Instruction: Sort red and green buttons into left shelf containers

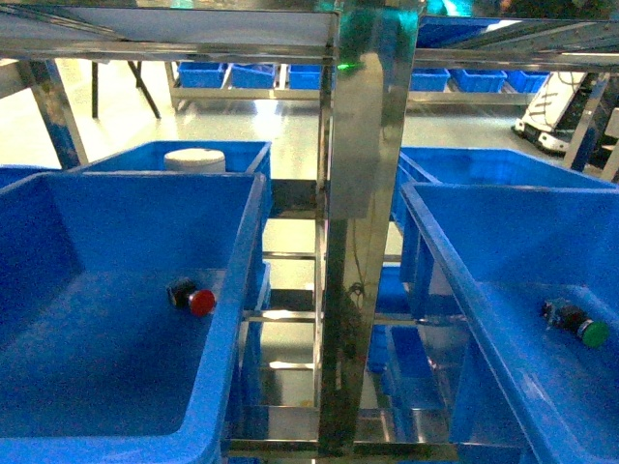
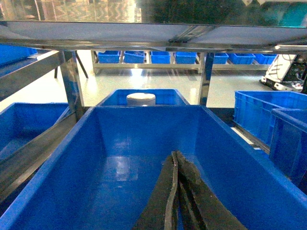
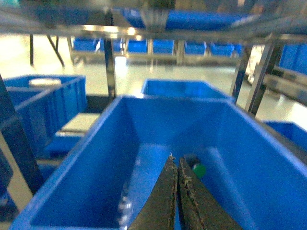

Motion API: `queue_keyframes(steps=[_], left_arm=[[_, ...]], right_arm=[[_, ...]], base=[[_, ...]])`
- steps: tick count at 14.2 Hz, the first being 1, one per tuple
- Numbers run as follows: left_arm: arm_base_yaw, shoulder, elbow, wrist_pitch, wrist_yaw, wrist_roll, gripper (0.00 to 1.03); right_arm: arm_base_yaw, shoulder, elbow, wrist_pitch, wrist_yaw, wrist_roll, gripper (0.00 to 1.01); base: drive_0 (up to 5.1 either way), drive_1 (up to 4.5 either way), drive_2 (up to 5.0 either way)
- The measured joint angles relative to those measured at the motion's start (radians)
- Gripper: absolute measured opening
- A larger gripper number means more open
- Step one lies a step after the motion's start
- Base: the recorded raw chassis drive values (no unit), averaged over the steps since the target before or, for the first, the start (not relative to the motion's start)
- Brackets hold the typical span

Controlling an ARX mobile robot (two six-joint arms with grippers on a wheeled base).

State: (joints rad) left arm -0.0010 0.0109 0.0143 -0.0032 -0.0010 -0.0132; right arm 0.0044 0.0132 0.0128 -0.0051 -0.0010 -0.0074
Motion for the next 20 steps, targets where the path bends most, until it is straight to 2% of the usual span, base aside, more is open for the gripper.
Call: queue_keyframes(steps=[5, 6, 11, 14, 16, 17, 18, 20], left_arm=[[0.0, 0.0, 0.0, 0.0, 0.0, 0.0, 0.02], [0.0, 0.0, 0.0, 0.0, 0.0, 0.0, 0.05], [0.0, 0.0, 0.0, 0.0, 0.0, 0.0, 0.51], [0.0, 0.0, 0.0, 0.0, 0.0, 0.0, 0.75], [0.0, 0.0, 0.0, 0.0, 0.0, 0.0, 0.95], [0.0, 0.0, 0.0, 0.0, 0.0, 0.002, 1.0], [0.0, 0.0, 0.0, 0.0, 0.0, 0.002, 0.98], [0.0, 0.0, 0.0, 0.0, 0.0, 0.002, 0.98]], right_arm=[[0.0, -0.008, 0.0, 0.002, 0.001, 0.0, 0.02], [0.0, -0.008, 0.0, 0.001, 0.001, 0.0, 0.05], [0.0, -0.008, 0.0, 0.002, 0.001, 0.0, 0.51], [0.0, -0.008, 0.0, 0.002, 0.001, 0.0, 0.75], [0.0, -0.008, 0.0, 0.002, 0.001, 0.0, 0.95], [0.0, -0.008, 0.0, 0.002, 0.001, 0.0, 1.0], [0.0, -0.008, 0.0, 0.002, 0.001, 0.0, 0.97], [0.0, -0.008, 0.0, 0.002, 0.001, 0.0, 0.98]], base=[[0.0, 0.0, 0.0], [0.0, 0.0, 0.0], [0.0, 0.0, 0.0], [0.0, 0.0, 0.0], [0.0, 0.0, 0.0], [0.0, 0.0, 0.0], [0.0, 0.0, 0.0], [0.0, 0.0, 0.0]])
